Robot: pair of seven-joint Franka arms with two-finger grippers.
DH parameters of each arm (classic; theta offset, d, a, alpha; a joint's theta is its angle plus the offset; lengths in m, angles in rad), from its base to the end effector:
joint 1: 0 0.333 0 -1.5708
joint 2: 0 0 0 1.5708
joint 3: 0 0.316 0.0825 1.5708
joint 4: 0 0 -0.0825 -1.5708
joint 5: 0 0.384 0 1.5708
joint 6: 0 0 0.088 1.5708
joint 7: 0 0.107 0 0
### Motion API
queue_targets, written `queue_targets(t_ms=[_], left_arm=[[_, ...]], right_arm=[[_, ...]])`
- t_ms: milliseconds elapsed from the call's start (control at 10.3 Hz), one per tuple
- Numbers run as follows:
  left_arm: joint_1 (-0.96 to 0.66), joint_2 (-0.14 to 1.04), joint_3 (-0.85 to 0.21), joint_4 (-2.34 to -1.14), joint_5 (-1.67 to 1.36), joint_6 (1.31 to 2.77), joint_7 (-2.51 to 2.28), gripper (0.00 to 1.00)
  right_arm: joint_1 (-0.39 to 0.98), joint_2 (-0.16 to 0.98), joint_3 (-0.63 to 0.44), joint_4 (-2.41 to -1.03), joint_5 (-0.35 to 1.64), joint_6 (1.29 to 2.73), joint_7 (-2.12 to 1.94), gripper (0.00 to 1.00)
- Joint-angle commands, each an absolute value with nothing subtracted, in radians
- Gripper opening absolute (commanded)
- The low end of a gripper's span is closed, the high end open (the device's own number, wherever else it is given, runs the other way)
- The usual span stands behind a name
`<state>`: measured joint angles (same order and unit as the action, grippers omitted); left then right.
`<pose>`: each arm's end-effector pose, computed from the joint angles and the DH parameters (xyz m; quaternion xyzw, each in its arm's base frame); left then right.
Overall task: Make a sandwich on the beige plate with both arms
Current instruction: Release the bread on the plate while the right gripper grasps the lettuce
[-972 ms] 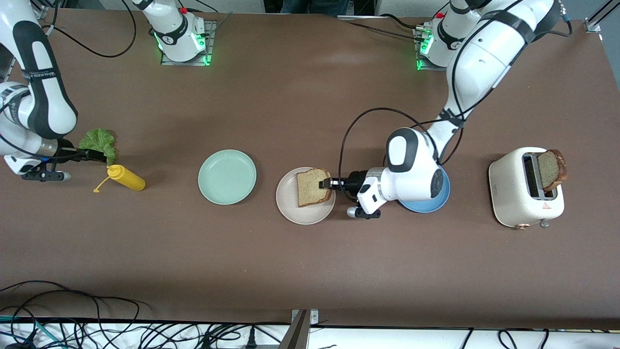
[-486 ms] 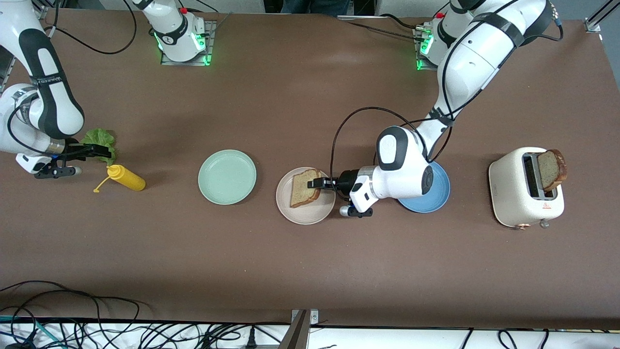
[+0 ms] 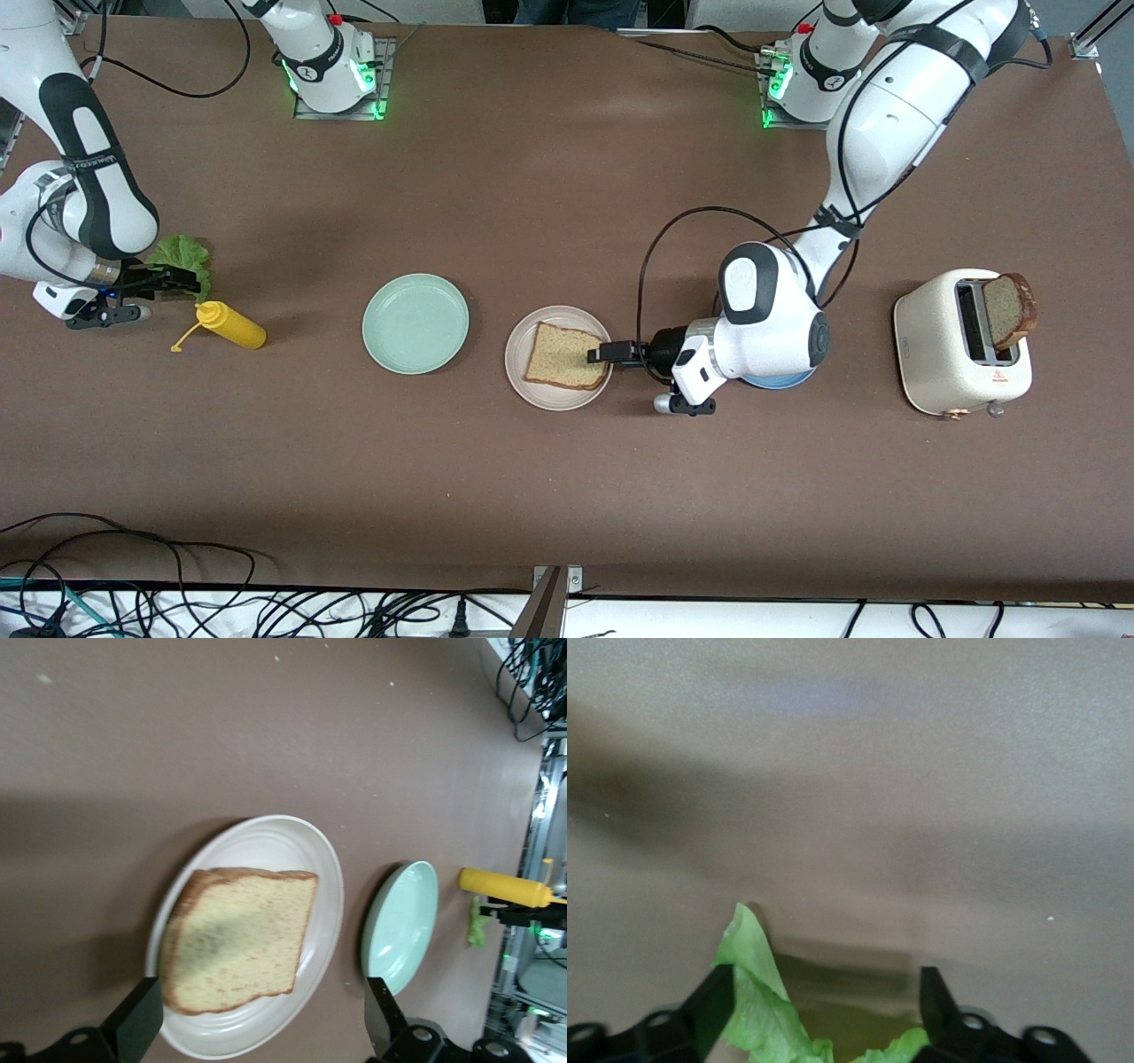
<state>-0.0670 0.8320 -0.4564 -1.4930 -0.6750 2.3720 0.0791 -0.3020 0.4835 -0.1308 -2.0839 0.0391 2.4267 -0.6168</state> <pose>0.6573 -0.3143 0.2285 0.9187 0.0193 -0.0508 0.3913 0.5177 -0.2399 0.1808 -0.9942 -0.0814 0.0683 0.0176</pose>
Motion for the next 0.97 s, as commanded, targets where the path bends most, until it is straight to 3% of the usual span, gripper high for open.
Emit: queue_targets(t_ms=[0, 97, 583, 875], left_arm=[[-0.037, 0.751, -0.45, -1.564, -0.592, 2.356, 0.077, 1.0], [-0.014, 0.703, -0.442, -1.594, -0.539, 2.312, 0.074, 1.0], [0.118, 0.491, -0.433, -1.595, -0.058, 1.894, -0.08, 1.0], [0.155, 0.375, -0.426, -1.586, 0.102, 1.774, -0.089, 1.0]], right_arm=[[-0.314, 0.48, -0.123, -2.083, 0.032, 2.431, -0.629, 0.21], [-0.314, 0.48, -0.123, -2.082, 0.034, 2.431, -0.623, 0.02], [-0.316, 0.48, -0.124, -2.065, 0.037, 2.43, -0.623, 0.0], [-0.324, 0.474, -0.132, -1.892, 0.029, 2.225, -0.634, 0.0]])
